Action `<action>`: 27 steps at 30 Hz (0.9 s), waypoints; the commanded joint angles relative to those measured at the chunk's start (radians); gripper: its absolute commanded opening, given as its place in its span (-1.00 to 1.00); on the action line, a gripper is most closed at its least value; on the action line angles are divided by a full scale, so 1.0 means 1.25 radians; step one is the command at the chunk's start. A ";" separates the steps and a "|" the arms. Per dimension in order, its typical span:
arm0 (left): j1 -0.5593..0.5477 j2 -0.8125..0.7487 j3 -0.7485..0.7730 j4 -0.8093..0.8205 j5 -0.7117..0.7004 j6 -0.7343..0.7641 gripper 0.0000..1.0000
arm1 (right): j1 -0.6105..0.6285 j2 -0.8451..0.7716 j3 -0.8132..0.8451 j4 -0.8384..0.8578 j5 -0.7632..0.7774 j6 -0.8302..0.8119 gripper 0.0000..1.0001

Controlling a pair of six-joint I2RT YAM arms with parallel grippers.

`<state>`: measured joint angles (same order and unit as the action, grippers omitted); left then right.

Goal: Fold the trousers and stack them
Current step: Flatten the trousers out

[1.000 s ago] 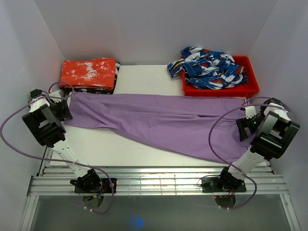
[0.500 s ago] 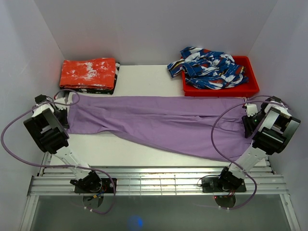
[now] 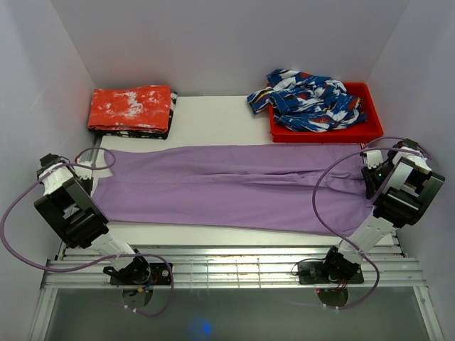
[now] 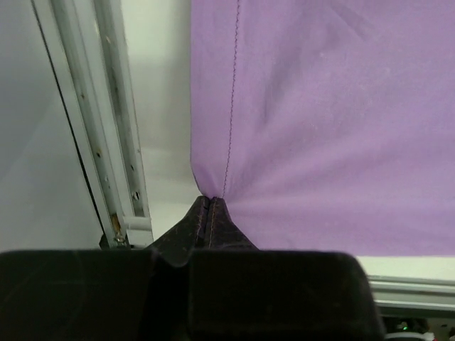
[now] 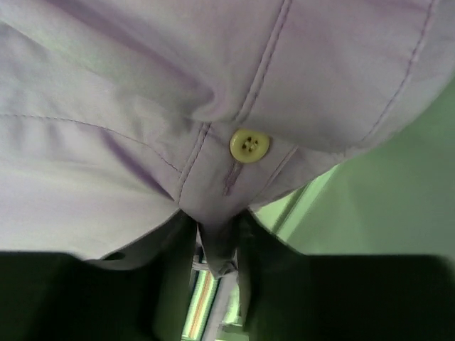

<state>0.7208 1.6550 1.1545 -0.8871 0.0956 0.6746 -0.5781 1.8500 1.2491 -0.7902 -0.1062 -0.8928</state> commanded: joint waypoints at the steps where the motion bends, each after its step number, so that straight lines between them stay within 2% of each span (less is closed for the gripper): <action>1: 0.014 -0.035 -0.036 -0.003 -0.059 0.066 -1.00 | -0.011 -0.024 0.003 0.016 0.033 -0.037 -0.27; 2: 0.012 -0.038 -0.064 0.016 -0.064 0.077 -1.00 | -0.011 -0.031 0.000 0.016 0.037 -0.040 0.14; 3: 0.014 -0.037 -0.080 0.028 -0.092 0.084 -1.00 | -0.012 -0.033 -0.003 0.016 0.042 -0.044 0.29; 7: 0.016 -0.018 -0.144 0.078 -0.138 0.106 -1.00 | -0.015 -0.047 -0.007 0.005 0.070 -0.062 0.57; 11: 0.019 -0.015 -0.162 0.110 -0.157 0.116 -1.00 | -0.021 -0.066 0.028 -0.038 0.062 -0.092 0.96; 17: 0.019 -0.008 -0.148 0.137 -0.183 0.111 -1.00 | -0.021 -0.046 0.183 -0.178 -0.072 -0.077 0.96; 19: 0.017 0.002 -0.136 0.135 -0.180 0.099 -0.70 | -0.016 -0.032 0.212 -0.207 -0.116 -0.058 0.97; 20: 0.019 0.005 -0.128 0.122 -0.173 0.095 -0.31 | -0.014 -0.022 0.224 -0.216 -0.133 -0.055 0.95; 23: 0.017 0.006 -0.062 0.055 -0.104 0.069 0.19 | 0.005 -0.014 0.244 -0.212 -0.164 -0.038 0.89; 24: 0.019 -0.006 -0.014 0.034 -0.028 0.062 0.26 | 0.016 -0.012 0.249 -0.198 -0.173 -0.029 0.87; 25: 0.017 -0.006 -0.013 0.013 0.005 0.062 0.34 | 0.021 -0.012 0.250 -0.197 -0.176 -0.022 0.86; 27: 0.017 -0.022 0.070 -0.030 0.070 0.055 0.48 | 0.038 -0.006 0.261 -0.173 -0.181 -0.011 0.84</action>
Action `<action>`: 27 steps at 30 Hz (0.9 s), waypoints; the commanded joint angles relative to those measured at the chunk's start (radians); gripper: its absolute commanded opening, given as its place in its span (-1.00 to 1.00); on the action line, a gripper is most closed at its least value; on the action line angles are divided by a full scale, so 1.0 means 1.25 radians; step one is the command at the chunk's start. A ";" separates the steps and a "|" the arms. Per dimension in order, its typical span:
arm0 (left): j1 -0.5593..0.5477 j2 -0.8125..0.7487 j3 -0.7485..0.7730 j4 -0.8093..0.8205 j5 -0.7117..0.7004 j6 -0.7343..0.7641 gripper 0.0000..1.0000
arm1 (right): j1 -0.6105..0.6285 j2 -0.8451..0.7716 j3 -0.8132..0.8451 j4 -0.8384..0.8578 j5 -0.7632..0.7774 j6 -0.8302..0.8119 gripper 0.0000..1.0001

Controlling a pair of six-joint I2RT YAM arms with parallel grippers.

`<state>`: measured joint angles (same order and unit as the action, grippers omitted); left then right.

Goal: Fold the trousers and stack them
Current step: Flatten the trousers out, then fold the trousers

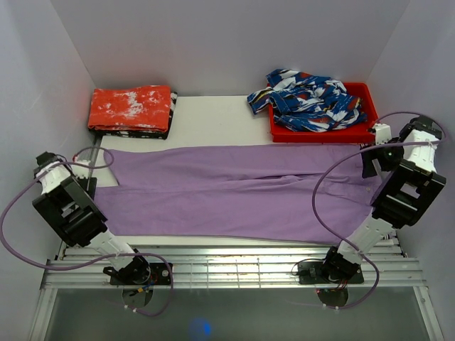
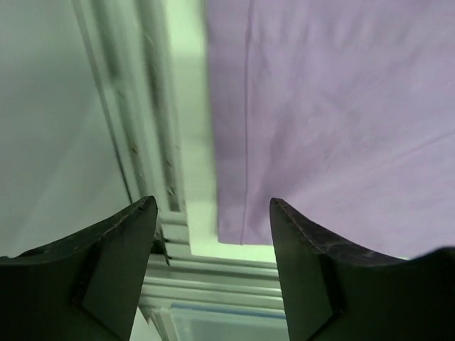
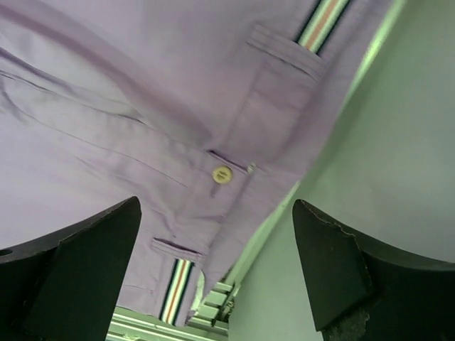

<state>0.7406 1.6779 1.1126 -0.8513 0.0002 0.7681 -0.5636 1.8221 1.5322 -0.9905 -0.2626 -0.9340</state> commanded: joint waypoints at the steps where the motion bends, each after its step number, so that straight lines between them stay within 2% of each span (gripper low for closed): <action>1: 0.001 -0.042 0.137 -0.070 0.182 -0.024 0.52 | 0.031 0.022 0.055 -0.007 -0.061 0.035 0.83; 3: -0.005 -0.028 0.235 -0.088 0.279 -0.028 0.63 | 0.036 0.046 0.085 0.002 -0.076 0.039 0.79; 4: -0.006 -0.016 0.273 -0.096 0.316 -0.027 0.75 | 0.042 0.057 0.121 0.003 -0.083 0.042 0.75; 5: -0.008 0.002 0.312 -0.116 0.388 -0.024 0.78 | 0.045 0.080 0.141 0.003 -0.090 0.037 0.67; 6: -0.019 0.056 0.404 -0.132 0.425 -0.024 0.79 | 0.046 0.092 0.164 -0.005 -0.095 0.031 0.63; 8: -0.026 0.121 0.502 -0.183 0.510 -0.006 0.73 | 0.047 0.125 0.225 -0.013 -0.121 -0.006 0.50; 9: -0.028 0.189 0.595 -0.207 0.604 0.059 0.67 | 0.048 0.134 0.241 -0.022 -0.129 -0.028 0.46; 10: -0.028 0.221 0.639 -0.239 0.657 0.114 0.64 | 0.048 0.149 0.257 -0.030 -0.146 -0.055 0.43; 12: -0.043 0.278 0.741 -0.293 0.719 0.191 0.64 | 0.050 0.156 0.289 -0.036 -0.158 -0.137 0.40; 13: -0.052 0.338 0.780 -0.308 0.714 0.256 0.64 | 0.051 0.161 0.297 -0.046 -0.160 -0.167 0.40; 17: -0.110 0.476 0.930 -0.379 0.648 0.383 0.63 | 0.055 0.168 0.301 -0.026 -0.159 -0.264 0.41; 19: -0.135 0.507 0.926 -0.373 0.643 0.433 0.63 | 0.057 0.174 0.287 0.003 -0.151 -0.276 0.41; 24: -0.178 0.527 0.859 -0.258 0.625 0.462 0.77 | 0.078 0.205 0.262 0.014 -0.123 -0.274 0.37; 27: -0.196 0.550 0.845 -0.228 0.588 0.498 0.78 | 0.091 0.211 0.236 0.040 -0.107 -0.270 0.36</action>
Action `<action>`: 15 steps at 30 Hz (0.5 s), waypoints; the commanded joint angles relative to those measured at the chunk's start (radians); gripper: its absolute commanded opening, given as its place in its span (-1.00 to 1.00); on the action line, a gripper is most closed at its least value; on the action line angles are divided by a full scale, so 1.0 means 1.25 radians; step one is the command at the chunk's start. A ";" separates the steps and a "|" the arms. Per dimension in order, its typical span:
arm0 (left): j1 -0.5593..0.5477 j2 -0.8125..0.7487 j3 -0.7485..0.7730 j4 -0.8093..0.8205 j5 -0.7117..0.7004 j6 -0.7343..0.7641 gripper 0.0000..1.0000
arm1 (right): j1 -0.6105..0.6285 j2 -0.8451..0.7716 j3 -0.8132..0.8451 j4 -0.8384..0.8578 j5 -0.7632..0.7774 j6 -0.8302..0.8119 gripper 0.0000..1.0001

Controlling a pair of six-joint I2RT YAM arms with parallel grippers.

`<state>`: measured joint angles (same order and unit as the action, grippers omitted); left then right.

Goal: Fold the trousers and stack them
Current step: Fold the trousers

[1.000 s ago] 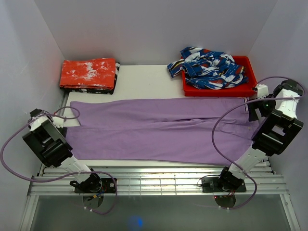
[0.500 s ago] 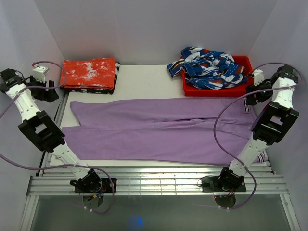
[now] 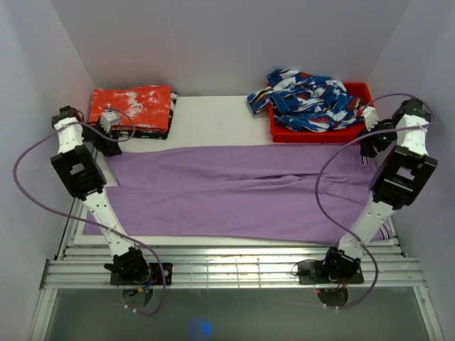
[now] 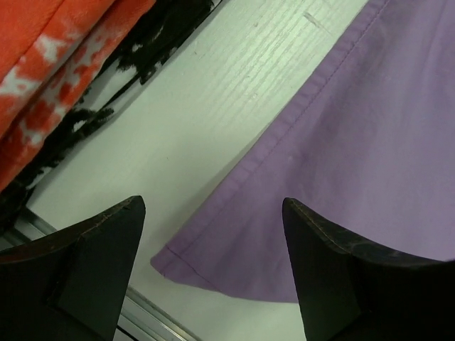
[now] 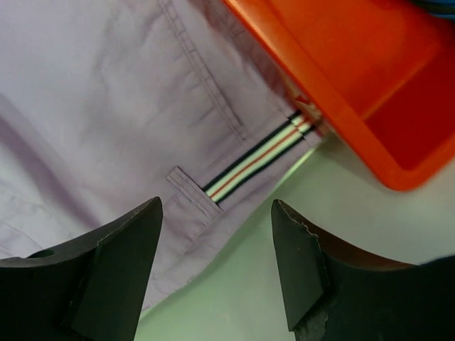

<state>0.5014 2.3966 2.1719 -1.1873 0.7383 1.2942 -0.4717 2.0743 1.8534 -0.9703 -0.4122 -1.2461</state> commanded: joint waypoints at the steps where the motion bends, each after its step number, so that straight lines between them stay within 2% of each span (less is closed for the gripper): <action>1: -0.006 -0.018 -0.002 0.056 -0.010 0.083 0.78 | 0.021 0.010 -0.026 0.032 0.016 -0.018 0.36; 5: -0.021 0.000 -0.044 0.058 -0.097 0.135 0.68 | 0.042 0.017 -0.033 0.049 0.032 -0.013 0.36; 10: -0.022 -0.009 -0.104 0.031 -0.175 0.207 0.27 | 0.062 0.029 -0.058 0.061 0.065 -0.019 0.32; 13: -0.022 -0.013 -0.125 0.021 -0.193 0.220 0.20 | 0.069 0.039 -0.091 0.069 0.094 -0.018 0.26; 15: -0.022 -0.010 -0.124 0.027 -0.191 0.209 -0.08 | 0.072 0.037 -0.133 0.069 0.110 -0.028 0.15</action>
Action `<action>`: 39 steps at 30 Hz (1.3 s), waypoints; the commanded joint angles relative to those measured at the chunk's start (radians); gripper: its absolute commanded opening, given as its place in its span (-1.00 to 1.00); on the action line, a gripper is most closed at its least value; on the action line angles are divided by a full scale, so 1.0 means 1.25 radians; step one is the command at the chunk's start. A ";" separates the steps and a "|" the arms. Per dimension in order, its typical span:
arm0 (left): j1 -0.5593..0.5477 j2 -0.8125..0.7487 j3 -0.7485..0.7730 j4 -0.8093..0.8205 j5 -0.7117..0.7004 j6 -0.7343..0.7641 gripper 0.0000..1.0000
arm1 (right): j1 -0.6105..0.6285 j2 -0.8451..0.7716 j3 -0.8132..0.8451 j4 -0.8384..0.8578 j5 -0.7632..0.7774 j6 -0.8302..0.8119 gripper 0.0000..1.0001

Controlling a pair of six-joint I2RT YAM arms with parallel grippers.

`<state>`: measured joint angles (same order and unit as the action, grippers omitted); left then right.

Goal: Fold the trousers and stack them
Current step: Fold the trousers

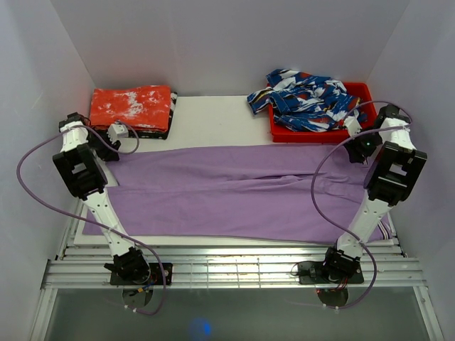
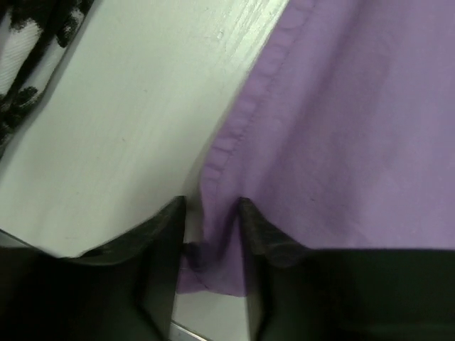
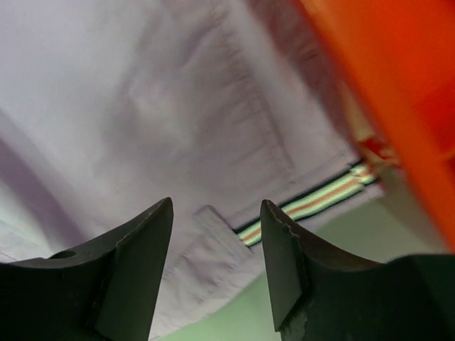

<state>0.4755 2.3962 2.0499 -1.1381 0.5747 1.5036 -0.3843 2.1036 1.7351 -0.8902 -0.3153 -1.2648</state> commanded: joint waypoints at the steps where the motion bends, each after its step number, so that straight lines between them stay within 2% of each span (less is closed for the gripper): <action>1: -0.002 -0.006 -0.021 -0.001 -0.063 0.027 -0.20 | 0.002 0.009 -0.055 0.008 0.035 -0.020 0.04; 2: -0.006 -0.005 -0.020 0.006 -0.068 0.015 -0.47 | 0.003 0.005 -0.074 0.011 0.040 -0.028 -0.02; 4: -0.007 -0.005 -0.022 0.027 -0.078 0.000 -0.73 | 0.003 -0.016 -0.125 0.015 0.046 -0.051 -0.24; 5: -0.010 -0.011 -0.027 0.035 -0.082 -0.004 -1.00 | 0.003 -0.024 -0.136 0.013 0.042 -0.056 -0.29; 8: -0.015 -0.026 -0.054 0.092 -0.100 -0.023 -1.00 | 0.001 -0.053 -0.127 -0.057 0.001 -0.084 -0.46; 13: -0.018 -0.042 -0.074 0.179 -0.112 -0.037 -1.00 | -0.009 -0.094 -0.021 -0.144 -0.073 -0.106 -0.45; 15: -0.021 -0.052 -0.091 0.207 -0.122 -0.039 -1.00 | -0.014 -0.084 0.011 -0.120 -0.091 -0.072 -0.35; 18: -0.022 -0.061 -0.103 0.259 -0.113 -0.074 -1.00 | -0.014 -0.046 0.066 -0.036 -0.097 0.026 -0.32; 23: -0.026 -0.069 -0.055 0.201 -0.071 -0.155 -1.00 | -0.002 0.034 0.138 -0.074 -0.105 0.080 -0.31; 25: -0.034 -0.059 0.021 0.129 -0.084 -0.258 -1.00 | 0.006 0.030 0.108 -0.060 -0.101 0.086 -0.31; 27: -0.037 -0.060 0.068 0.049 -0.092 -0.284 -1.00 | 0.008 -0.001 0.014 -0.018 -0.083 0.090 -0.31; 30: -0.037 -0.123 0.024 0.036 -0.161 -0.390 -1.00 | 0.010 -0.027 -0.087 0.057 -0.042 0.089 -0.31; 31: -0.036 -0.142 -0.015 0.042 -0.224 -0.414 -1.00 | 0.010 -0.029 -0.098 0.065 -0.036 0.088 -0.31; 35: -0.027 -0.245 -0.085 0.054 -0.312 -0.526 -1.00 | 0.007 -0.032 -0.125 0.073 -0.039 0.091 -0.31; 39: -0.042 -0.309 -0.094 0.063 -0.387 -0.576 -1.00 | 0.004 -0.052 -0.140 0.085 -0.051 0.095 -0.31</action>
<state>0.4294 2.1403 1.9255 -1.0679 0.2089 0.8917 -0.3733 2.0930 1.5753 -0.8108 -0.3656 -1.1576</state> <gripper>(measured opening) 0.023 0.343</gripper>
